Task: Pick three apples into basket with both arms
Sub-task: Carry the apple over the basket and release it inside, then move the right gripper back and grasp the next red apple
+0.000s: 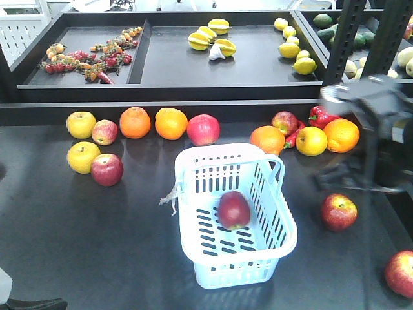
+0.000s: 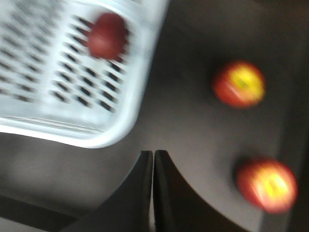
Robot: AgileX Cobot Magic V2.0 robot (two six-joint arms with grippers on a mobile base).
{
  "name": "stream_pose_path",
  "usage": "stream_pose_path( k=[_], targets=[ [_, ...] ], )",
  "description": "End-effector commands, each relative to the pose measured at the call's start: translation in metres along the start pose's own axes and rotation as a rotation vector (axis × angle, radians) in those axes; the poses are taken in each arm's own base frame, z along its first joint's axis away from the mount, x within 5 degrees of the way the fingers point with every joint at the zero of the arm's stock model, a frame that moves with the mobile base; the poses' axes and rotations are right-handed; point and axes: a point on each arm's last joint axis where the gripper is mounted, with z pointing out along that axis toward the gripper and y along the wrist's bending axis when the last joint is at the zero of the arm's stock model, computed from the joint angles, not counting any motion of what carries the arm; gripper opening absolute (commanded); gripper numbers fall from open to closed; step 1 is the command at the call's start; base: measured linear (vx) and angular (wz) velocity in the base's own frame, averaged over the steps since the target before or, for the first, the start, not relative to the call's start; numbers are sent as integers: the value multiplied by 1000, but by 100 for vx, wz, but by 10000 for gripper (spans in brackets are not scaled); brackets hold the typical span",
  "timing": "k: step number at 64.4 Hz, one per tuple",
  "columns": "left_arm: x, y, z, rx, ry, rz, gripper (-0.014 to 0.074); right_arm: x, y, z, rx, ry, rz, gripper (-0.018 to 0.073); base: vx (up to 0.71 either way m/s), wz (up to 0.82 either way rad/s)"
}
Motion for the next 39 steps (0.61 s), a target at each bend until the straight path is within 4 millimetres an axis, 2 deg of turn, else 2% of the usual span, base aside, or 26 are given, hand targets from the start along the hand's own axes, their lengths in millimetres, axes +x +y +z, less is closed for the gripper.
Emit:
stream_pose_path(
  k=[1,12,19,25,29,33,39],
  targets=[
    [-13,0,-3,-9,-83,-22,-8,16,-29,0,52,-7,91,-6,0,0],
    [-13,0,-3,-9,-83,-22,-8,50,-65,28,-4,53,263,22,0,0],
    [-13,0,-3,-9,-83,-22,-8,62,-84,34,-45,63,333,118,0,0],
    [-13,0,-3,-9,-83,-22,-8,65,-97,35,-54,48,385,254,0,0],
    [-13,0,-3,-9,-83,-22,-8,67,-104,39,-39,58,399,382,0,0],
    [-13,0,-3,-9,-83,-22,-8,69,-110,45,-23,86,403,512,0,0],
    [-13,0,-3,-9,-83,-22,-8,71,-118,57,19,133,421,659,0,0]
  ],
)
